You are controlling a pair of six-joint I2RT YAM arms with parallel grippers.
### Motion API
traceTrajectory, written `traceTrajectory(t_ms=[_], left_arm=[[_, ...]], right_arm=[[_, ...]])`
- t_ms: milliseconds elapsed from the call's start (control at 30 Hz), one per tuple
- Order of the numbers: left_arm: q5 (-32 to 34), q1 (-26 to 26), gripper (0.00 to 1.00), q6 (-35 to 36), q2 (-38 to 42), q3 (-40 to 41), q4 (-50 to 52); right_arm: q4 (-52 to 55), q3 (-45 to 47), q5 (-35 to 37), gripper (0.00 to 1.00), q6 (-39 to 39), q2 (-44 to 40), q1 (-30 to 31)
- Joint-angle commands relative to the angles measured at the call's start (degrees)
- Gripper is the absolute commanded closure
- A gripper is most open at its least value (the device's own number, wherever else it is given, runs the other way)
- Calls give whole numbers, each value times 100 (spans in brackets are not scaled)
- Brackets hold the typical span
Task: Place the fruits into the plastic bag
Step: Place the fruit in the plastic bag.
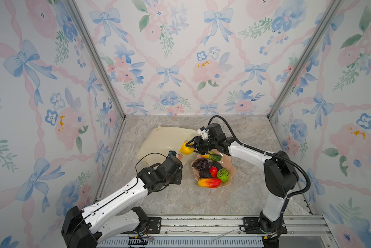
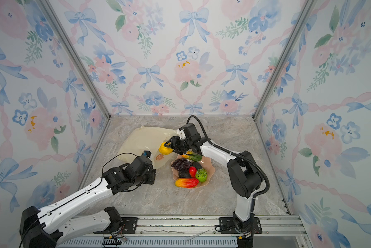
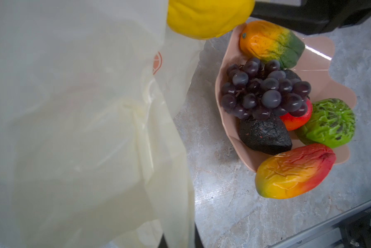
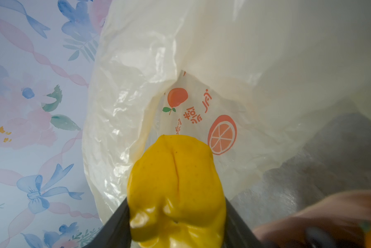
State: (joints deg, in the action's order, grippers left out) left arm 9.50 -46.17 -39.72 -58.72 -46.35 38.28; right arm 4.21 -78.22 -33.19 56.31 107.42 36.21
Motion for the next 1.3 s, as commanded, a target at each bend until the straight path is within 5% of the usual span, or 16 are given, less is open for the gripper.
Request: traceTrajectory(t_ms=[0, 733, 1000, 1267], left_arm=[[-79, -41, 100, -97, 133, -175, -5], [-559, -41, 100, -40, -124, -367, -647], [-516, -32, 100, -5, -22, -192, -866], [-123, 81, 100, 17, 265, -130, -866]], right_arm=[[-207, -336, -146, 43, 182, 296, 105], [-1725, -844, 128, 40, 1762, 1355, 396], [-3467, -579, 181, 40, 3431, 1813, 501], [-1660, -1053, 256, 38, 2314, 1723, 698]])
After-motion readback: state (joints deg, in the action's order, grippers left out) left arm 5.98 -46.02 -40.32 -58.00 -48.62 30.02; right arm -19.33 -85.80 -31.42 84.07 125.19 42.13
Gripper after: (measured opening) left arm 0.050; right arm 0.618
